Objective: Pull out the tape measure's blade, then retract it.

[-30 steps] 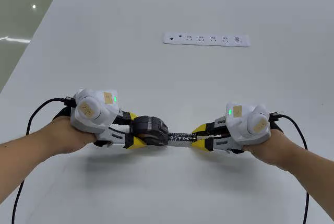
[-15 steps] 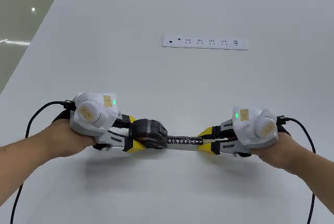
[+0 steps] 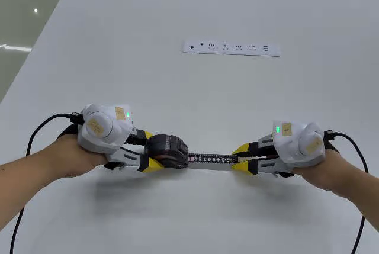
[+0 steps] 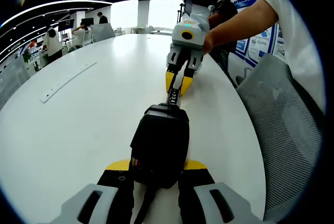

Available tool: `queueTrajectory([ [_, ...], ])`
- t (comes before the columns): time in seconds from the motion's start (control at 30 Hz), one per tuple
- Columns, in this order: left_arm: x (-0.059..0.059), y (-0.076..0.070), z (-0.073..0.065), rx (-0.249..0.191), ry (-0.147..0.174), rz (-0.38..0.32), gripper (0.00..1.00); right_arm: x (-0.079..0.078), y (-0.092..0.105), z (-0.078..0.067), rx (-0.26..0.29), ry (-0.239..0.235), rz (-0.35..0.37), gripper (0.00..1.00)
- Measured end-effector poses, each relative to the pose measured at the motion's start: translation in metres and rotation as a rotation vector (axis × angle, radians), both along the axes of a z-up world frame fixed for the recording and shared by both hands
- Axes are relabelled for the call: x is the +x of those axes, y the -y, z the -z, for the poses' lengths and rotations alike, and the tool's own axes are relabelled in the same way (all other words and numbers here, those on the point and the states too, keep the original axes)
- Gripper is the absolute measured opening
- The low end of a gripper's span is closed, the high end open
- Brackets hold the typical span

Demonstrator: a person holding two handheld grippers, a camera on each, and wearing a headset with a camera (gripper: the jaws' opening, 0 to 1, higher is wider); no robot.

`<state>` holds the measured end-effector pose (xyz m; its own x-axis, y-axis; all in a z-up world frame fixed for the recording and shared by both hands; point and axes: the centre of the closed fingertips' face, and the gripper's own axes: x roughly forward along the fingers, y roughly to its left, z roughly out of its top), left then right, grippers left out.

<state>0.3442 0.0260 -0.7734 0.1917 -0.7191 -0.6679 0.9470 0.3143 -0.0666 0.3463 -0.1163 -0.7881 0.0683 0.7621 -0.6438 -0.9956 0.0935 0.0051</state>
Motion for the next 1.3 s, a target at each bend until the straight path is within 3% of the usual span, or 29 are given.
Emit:
queueTrajectory([
  [0.63, -0.001, 0.001, -0.001, 0.003, -0.006, 0.005, 0.30, -0.001, 0.028, 0.000, -0.012, -0.024, 0.022, 0.09],
  [0.8, -0.001, 0.001, 0.000, 0.005, -0.010, 0.006, 0.30, 0.002, 0.046, 0.000, -0.037, -0.015, 0.022, 0.09],
  [1.3, 0.000, 0.001, 0.000, 0.006, -0.009, 0.007, 0.30, 0.000, 0.058, -0.004, -0.060, -0.015, 0.031, 0.08],
])
